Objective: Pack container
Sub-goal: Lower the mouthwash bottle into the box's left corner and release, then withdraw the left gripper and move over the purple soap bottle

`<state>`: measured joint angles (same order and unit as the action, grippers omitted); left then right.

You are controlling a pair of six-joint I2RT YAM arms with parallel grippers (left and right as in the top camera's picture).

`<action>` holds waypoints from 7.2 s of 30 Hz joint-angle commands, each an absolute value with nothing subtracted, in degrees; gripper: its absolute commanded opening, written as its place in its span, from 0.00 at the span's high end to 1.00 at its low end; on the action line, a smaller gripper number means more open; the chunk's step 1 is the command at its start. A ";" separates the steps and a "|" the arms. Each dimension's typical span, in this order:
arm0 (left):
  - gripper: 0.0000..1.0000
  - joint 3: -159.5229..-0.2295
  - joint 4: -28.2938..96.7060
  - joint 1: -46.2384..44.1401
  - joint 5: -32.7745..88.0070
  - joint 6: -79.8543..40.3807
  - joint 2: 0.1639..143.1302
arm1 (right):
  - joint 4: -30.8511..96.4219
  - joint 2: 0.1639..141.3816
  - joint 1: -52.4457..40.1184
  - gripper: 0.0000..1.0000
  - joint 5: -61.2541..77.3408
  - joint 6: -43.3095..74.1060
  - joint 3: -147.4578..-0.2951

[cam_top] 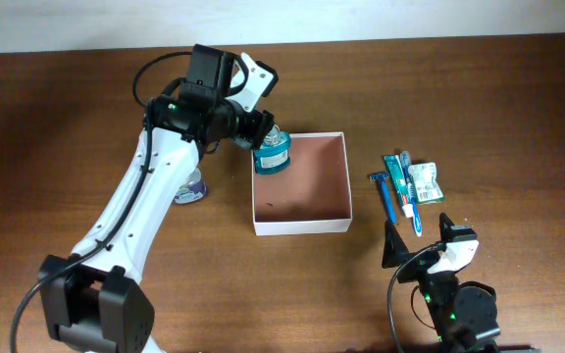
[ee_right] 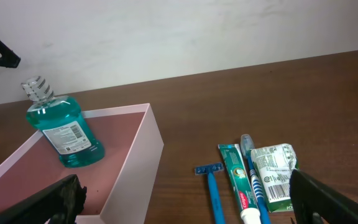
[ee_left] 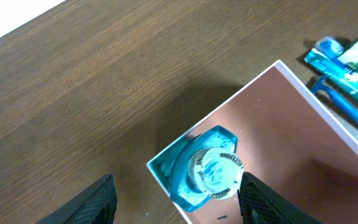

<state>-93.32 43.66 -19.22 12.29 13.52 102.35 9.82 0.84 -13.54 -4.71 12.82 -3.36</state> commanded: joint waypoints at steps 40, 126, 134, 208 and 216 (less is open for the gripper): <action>0.32 -93.47 48.16 -19.35 20.60 24.14 103.09 | 9.80 0.36 -13.10 0.02 -5.19 12.25 -2.81; 0.74 -93.47 43.38 -19.40 26.98 35.66 109.71 | 9.80 0.36 -13.10 0.02 -5.19 12.25 -2.81; 0.57 -93.47 44.47 -19.40 26.50 35.66 109.73 | 9.80 0.36 -13.10 0.02 -5.19 12.25 -2.81; 0.25 -96.62 71.88 -9.56 -8.34 -22.68 104.18 | 9.80 0.36 -13.10 0.02 -5.19 12.25 -2.81; 0.36 -96.62 72.51 -9.56 -8.36 -20.69 104.18 | 9.80 0.36 -13.10 0.02 -5.19 12.25 -2.81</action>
